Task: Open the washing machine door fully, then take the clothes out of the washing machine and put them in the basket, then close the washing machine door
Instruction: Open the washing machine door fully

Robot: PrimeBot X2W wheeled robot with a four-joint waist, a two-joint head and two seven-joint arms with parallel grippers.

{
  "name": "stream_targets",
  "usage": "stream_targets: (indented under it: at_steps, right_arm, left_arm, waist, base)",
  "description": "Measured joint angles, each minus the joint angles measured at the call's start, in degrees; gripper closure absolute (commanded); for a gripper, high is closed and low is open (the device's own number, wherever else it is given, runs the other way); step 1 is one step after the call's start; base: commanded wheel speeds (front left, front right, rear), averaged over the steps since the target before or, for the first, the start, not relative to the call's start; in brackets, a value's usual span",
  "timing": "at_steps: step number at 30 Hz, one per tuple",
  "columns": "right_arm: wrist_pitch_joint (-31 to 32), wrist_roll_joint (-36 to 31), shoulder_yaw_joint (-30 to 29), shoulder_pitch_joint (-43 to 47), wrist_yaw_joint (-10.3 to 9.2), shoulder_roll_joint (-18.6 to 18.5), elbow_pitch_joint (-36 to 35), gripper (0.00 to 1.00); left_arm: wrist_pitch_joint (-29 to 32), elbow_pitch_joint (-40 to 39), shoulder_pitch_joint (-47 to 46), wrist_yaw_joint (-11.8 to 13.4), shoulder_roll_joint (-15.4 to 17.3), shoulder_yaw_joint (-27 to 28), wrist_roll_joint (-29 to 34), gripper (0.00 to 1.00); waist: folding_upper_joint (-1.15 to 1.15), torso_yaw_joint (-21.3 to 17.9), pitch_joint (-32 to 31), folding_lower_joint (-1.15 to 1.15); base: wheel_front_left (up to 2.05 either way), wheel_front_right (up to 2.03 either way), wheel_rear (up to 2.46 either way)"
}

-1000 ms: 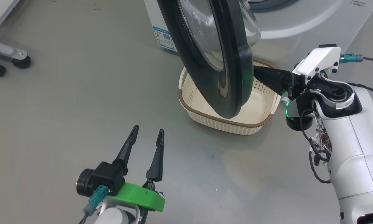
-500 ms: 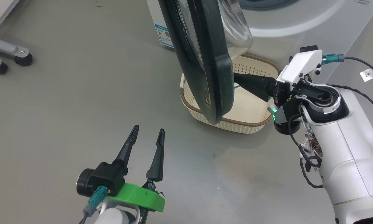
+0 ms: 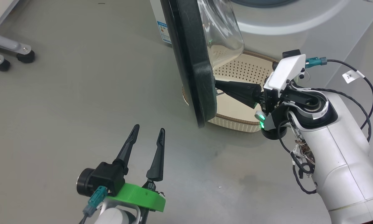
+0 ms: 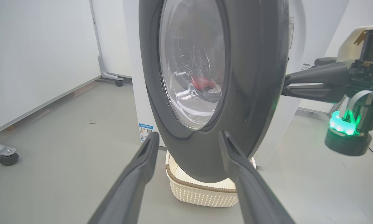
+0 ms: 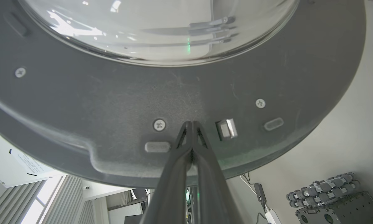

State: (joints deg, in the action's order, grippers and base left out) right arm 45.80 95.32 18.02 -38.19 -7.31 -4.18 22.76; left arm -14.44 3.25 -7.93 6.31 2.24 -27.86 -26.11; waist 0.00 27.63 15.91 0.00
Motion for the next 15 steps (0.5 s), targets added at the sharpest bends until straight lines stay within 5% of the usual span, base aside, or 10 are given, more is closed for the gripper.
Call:
stream_targets:
  at_steps: [12, 15]
  right_arm:
    - [-3.7, -2.3, 0.8, 0.0, 0.20, 0.1, -2.1, 1.00]
    - [-5.0, -5.1, 1.2, 0.0, 1.72, -0.7, -2.4, 1.00]
  left_arm:
    - [0.0, 0.1, 0.0, 0.0, 0.0, 1.3, 0.4, 0.00]
    - [0.0, 0.2, 0.0, 0.0, 0.0, 1.8, 0.6, 0.00]
  waist:
    - [0.00, -1.3, -0.6, 0.00]
    - [0.00, -2.2, -1.1, 0.00]
  base:
    - [0.00, 0.00, 0.00]
    - [0.00, 0.00, 0.00]
